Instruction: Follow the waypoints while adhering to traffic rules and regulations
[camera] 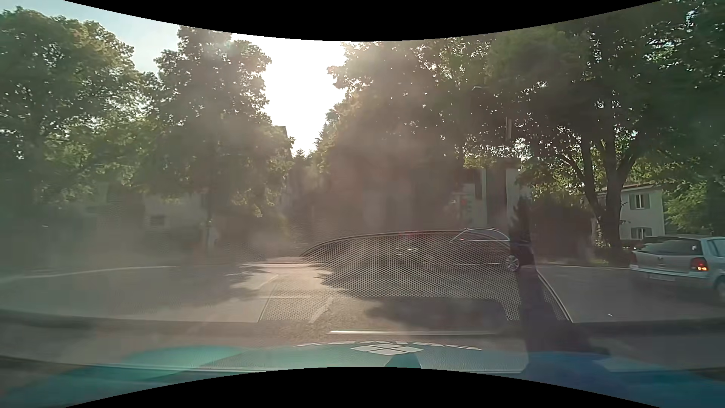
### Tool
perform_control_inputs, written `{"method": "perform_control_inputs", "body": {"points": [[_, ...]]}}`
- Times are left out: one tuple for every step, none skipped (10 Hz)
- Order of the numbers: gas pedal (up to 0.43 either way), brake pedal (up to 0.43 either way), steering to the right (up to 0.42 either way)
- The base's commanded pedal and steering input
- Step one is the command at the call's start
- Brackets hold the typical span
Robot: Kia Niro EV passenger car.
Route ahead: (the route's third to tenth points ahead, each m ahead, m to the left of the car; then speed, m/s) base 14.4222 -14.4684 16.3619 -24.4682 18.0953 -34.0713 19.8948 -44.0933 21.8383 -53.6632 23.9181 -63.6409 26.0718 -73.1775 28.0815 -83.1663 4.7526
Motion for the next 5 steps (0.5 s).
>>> {"method": "perform_control_inputs", "body": {"points": [[0.209,0.0,0.22],[0.209,0.0,0.25],[0.209,0.0,0.272],[0.209,0.0,0.291],[0.209,0.0,0.315]]}}
